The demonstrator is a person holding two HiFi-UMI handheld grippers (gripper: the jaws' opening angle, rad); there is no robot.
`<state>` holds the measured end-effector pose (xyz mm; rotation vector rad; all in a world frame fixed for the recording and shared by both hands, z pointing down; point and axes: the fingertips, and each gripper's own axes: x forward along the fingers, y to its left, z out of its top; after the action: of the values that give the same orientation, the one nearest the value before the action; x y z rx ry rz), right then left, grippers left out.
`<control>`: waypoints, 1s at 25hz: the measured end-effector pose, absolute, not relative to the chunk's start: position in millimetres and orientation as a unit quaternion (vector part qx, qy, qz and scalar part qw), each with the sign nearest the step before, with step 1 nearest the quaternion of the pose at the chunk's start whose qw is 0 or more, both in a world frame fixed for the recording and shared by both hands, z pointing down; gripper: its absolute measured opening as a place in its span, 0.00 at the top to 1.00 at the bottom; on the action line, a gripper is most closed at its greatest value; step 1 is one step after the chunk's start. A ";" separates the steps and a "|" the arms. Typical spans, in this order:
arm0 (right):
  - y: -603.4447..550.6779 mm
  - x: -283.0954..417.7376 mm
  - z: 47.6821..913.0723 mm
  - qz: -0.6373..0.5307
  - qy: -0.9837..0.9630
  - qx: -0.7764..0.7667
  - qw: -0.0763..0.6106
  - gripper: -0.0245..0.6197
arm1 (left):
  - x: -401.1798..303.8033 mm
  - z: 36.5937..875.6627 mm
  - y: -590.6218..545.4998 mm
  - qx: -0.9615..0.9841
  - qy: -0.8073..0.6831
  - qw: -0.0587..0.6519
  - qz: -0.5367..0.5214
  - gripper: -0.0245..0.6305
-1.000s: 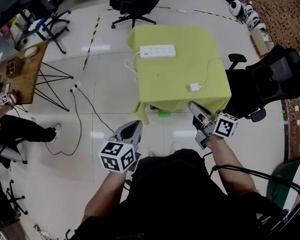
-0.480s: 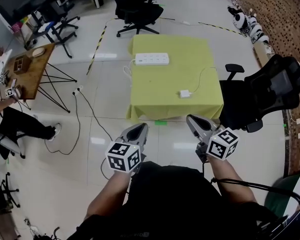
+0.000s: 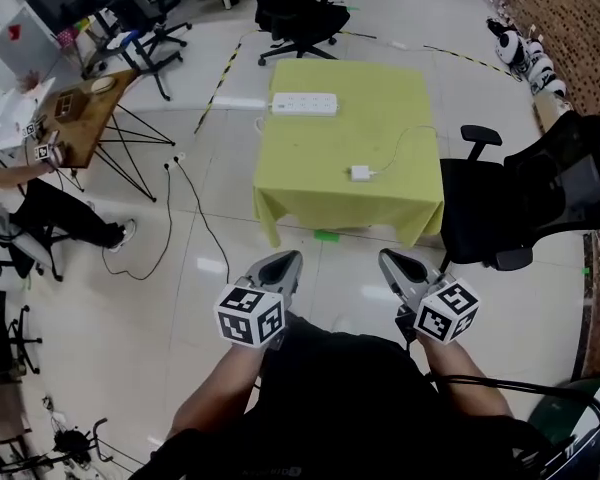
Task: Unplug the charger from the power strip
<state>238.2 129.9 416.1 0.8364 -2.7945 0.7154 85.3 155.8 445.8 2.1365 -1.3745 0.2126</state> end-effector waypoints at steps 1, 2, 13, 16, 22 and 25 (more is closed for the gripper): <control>132.7 243.5 419.2 0.234 -0.930 0.274 0.071 0.96 | 89.6 446.3 160.3 0.799 -0.521 0.290 0.081 0.96; 134.3 248.2 422.3 0.230 -0.932 0.270 0.073 0.96 | 93.3 447.0 164.4 0.796 -0.525 0.288 0.084 0.96; 145.1 257.0 417.6 0.226 -0.934 0.270 0.054 0.96 | 113.5 443.4 177.2 0.801 -0.512 0.284 0.119 0.96; 151.6 245.8 417.5 0.230 -0.933 0.271 0.054 0.96 | 104.6 433.2 178.0 0.809 -0.511 0.264 0.125 0.96; 156.6 226.2 415.8 0.224 -0.933 0.277 0.052 0.96 | 88.2 440.4 185.4 0.813 -0.505 0.255 0.139 0.96; 157.7 219.1 418.2 0.227 -0.930 0.282 0.055 0.96 | 81.6 441.0 184.8 0.815 -0.503 0.256 0.133 0.96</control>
<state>219.1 157.7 418.2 0.8560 -2.8249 0.6904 81.6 184.8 441.0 2.2126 -1.3651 0.3613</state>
